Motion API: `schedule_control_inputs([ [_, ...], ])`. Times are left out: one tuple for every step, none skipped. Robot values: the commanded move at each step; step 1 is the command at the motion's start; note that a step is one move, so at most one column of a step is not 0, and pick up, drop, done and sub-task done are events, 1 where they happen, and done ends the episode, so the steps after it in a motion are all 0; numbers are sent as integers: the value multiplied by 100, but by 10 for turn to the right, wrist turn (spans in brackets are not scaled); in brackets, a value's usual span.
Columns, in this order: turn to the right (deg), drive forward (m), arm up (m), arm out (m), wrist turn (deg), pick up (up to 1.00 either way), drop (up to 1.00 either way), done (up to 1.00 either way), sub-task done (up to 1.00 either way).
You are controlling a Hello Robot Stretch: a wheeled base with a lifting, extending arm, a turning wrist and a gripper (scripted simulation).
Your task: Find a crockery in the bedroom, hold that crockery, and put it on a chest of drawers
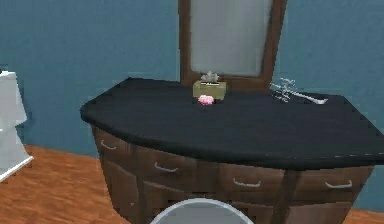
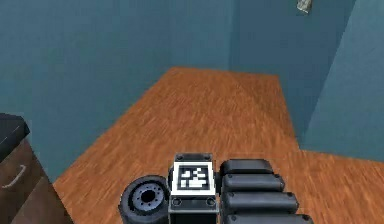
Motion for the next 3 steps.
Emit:
schedule_control_inputs([
  [-450, 0, 0, 0, 0, 0, 0, 0, 0],
  [-60, 0, 0, 0, 0, 0, 0, 0, 0],
  [390, 0, 0, 0, 0, 0, 0, 0, 0],
])
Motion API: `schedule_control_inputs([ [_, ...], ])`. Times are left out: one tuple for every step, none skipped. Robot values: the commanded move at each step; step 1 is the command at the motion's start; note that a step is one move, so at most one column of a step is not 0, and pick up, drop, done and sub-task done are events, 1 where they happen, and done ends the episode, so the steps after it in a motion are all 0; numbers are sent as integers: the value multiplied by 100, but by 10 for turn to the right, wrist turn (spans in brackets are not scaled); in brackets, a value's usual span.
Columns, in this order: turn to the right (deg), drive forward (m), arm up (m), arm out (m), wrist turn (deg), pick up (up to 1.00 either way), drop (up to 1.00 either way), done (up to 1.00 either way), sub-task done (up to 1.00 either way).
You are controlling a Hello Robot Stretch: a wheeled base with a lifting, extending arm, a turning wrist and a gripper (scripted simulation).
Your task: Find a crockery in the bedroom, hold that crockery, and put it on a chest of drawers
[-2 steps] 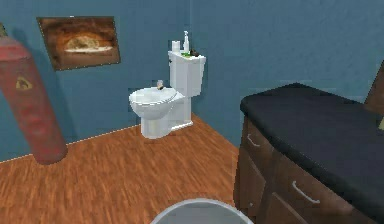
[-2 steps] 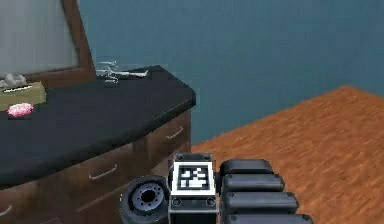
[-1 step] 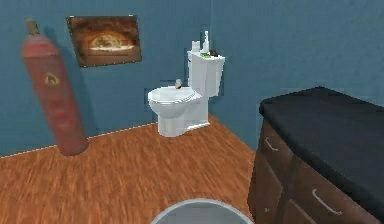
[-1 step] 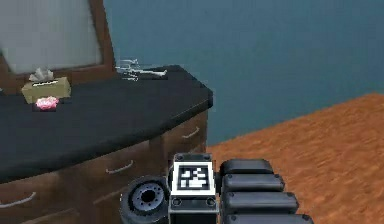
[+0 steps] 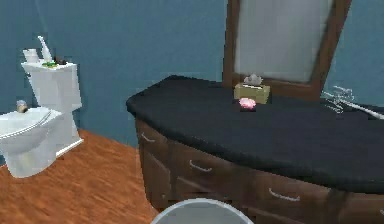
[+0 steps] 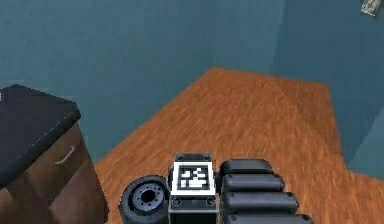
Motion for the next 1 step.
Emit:
schedule_control_inputs([
  [-300, 0, 0, 0, 0, 0, 0, 0, 0],
])
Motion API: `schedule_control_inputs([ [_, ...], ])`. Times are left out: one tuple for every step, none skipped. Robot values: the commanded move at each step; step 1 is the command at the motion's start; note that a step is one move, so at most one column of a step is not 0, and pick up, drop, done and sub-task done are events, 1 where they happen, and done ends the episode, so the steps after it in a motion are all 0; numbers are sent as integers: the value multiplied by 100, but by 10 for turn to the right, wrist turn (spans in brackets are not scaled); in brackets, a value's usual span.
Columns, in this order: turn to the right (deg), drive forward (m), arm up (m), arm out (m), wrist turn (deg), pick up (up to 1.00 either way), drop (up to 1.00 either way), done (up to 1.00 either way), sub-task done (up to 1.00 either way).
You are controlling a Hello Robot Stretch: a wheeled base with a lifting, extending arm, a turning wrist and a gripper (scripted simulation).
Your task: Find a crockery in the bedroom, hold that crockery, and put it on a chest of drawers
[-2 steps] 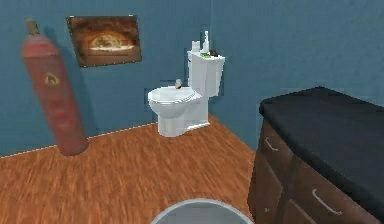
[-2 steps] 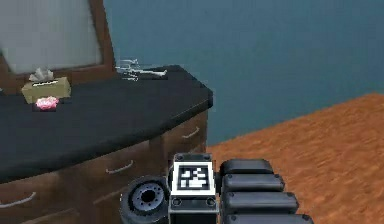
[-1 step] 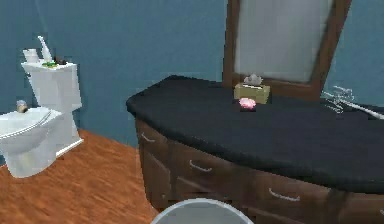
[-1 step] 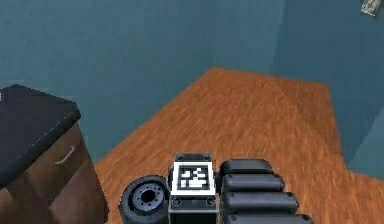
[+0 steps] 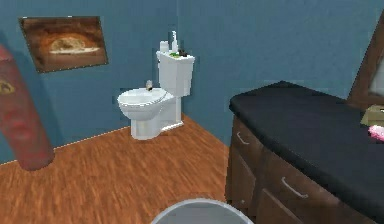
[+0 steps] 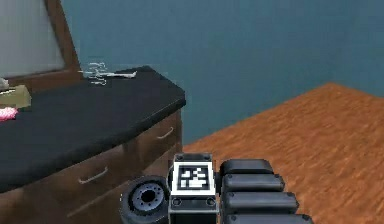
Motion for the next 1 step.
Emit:
schedule_control_inputs([
  [240, 0, 0, 0, 0, 0, 0, 0, 0],
])
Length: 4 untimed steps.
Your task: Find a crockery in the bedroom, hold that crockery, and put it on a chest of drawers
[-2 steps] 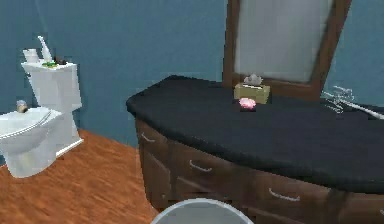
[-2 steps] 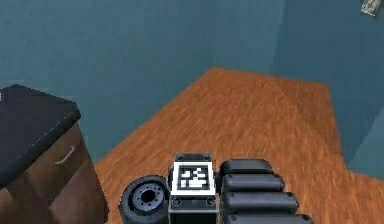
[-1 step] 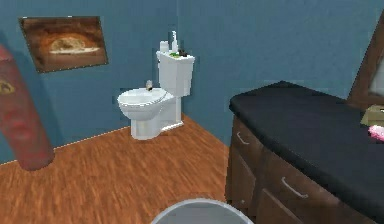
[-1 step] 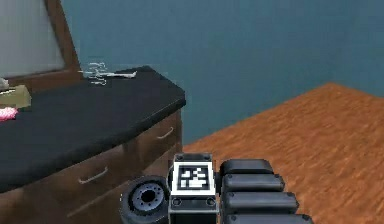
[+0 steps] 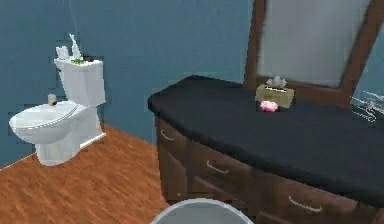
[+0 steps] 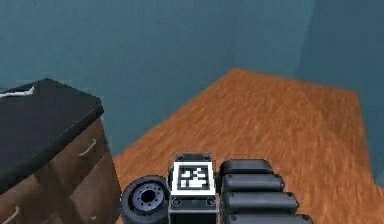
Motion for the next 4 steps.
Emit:
schedule_control_inputs([
  [-210, 0, 0, 0, 0, 0, 0, 0, 0],
  [450, 0, 0, 0, 0, 0, 0, 0, 0],
  [300, 0, 0, 0, 0, 0, 0, 0, 0],
  [0, 25, 0, 0, 0, 0, 0, 0, 0],
])
